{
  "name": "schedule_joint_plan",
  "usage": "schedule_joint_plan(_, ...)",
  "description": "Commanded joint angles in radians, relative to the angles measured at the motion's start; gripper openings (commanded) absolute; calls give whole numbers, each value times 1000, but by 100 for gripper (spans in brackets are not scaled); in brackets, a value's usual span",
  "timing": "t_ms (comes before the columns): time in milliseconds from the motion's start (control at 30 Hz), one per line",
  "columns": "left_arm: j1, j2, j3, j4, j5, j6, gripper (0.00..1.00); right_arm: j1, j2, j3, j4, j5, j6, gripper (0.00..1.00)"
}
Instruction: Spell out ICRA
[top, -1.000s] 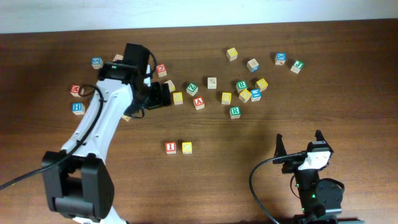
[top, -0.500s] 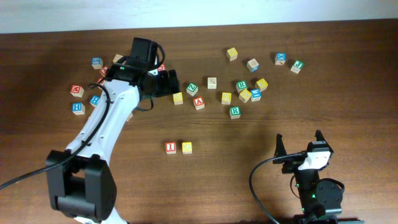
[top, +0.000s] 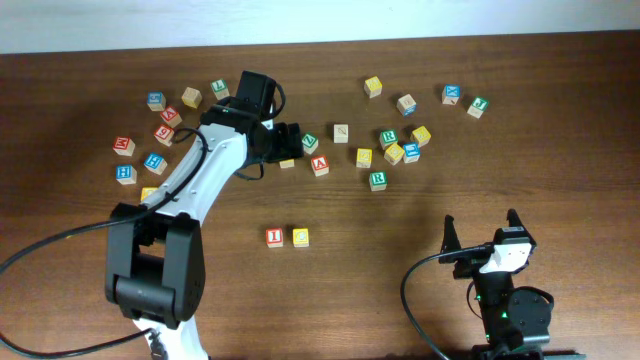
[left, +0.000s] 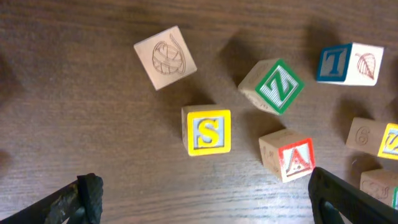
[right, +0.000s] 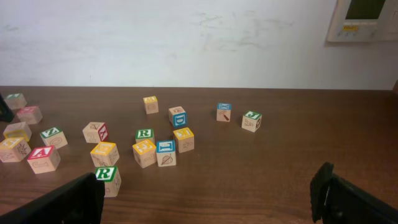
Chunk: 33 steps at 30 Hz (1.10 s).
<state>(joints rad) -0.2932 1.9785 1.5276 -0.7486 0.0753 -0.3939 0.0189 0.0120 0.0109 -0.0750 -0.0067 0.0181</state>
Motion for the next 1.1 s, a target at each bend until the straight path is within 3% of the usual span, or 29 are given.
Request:
schedule_joint_plan(0, 43, -99, 18, -40, 6, 21, 99, -8, -6, -5, -6, 8, -3, 98)
schedule_joint_plan(100, 137, -180, 18, -140, 6, 21, 99, -8, -6, -5, -6, 8, -3, 98)
schedule_joint_plan(267, 247, -170, 18, -279, -76, 21, 100, -8, -6, -5, -6, 8, -3, 98)
schedule_joint_plan(433, 248, -174, 19, -300, -45, 21, 99, -8, -6, -5, -6, 8, -3, 98)
schedule_joint_plan(567, 302, -286, 62, -304, -46, -23, 99, -8, -6, -5, -6, 8, -3, 98)
schedule_joint_plan(600, 352, -328, 62, -336, -46, -79, 99, -8, -6, -5, -6, 8, -3, 98)
schedule_joint_plan(767, 475, -340, 61, -525, -46, -84, 99, -8, -6, -5, 43, 56, -33, 98)
schedule_joint_plan(833, 476, -340, 61, -554, -45, -84, 99, -6, -6, -5, 136, -135, 80, 98)
schedule_joint_plan(933, 476, -340, 61, -554, -46, -84, 99, -6, -6, -5, 183, -650, 385, 98)
schedule_joint_plan(1067, 476, -340, 61, -554, -46, -84, 99, -6, -6, -5, 210, -716, 499, 98)
